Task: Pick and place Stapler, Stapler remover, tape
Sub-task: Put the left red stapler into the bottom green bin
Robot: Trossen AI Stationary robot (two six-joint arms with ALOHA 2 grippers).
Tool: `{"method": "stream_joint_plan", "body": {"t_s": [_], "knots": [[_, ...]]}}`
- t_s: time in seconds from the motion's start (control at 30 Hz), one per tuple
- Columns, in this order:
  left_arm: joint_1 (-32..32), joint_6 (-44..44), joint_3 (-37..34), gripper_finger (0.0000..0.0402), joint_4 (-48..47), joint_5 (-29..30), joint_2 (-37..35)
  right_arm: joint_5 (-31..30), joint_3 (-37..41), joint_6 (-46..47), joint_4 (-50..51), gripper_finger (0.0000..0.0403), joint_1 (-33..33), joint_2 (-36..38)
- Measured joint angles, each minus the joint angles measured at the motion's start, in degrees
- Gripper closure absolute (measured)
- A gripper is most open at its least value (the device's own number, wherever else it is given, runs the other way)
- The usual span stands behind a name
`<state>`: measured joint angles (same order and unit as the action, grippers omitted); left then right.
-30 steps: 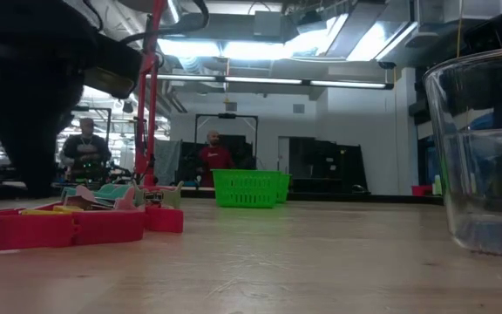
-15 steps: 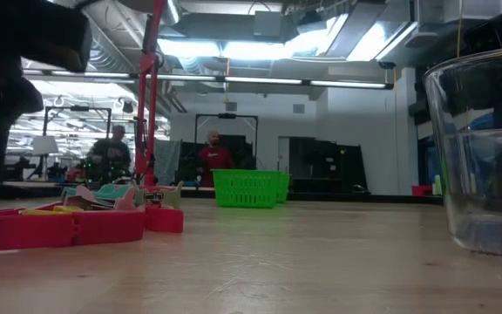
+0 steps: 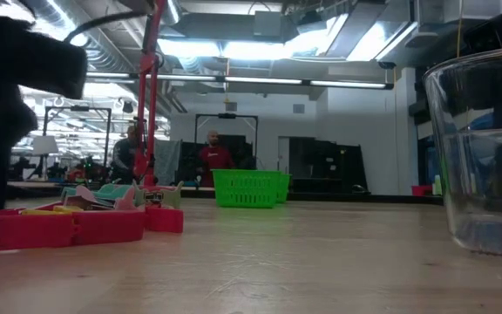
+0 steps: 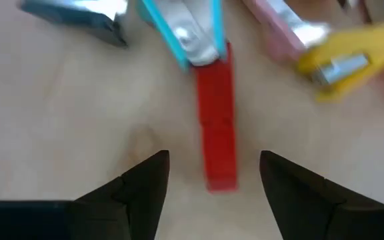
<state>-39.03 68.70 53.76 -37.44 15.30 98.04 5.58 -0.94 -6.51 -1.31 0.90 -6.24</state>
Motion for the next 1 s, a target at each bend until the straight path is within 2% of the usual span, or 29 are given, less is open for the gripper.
{"method": "stream_joint_plan", "body": {"t_s": [0.2, 0.3, 0.63, 1.0], "knots": [[2.0, -0.4, -1.0, 0.0182, 0.7, -0.2, 0.0, 0.0, 0.0, 0.0, 0.0, 0.0382, 0.0, 0.0], [2.4, -0.5, -1.6, 0.0203, 1.9, -0.7, -0.2, 0.0, 0.0, 0.0, 0.0, 0.0382, 0.0, 0.0], [2.3, -1.8, -2.4, 0.0346, 3.4, -1.1, -0.2, 0.0, 0.0, 0.0, 0.0, 0.0382, 0.0, 0.0], [1.0, -2.7, -1.0, 0.0346, 4.2, -3.7, -0.9, 0.0, 0.0, 0.0, 0.0, 0.0382, 0.0, 0.0]]}}
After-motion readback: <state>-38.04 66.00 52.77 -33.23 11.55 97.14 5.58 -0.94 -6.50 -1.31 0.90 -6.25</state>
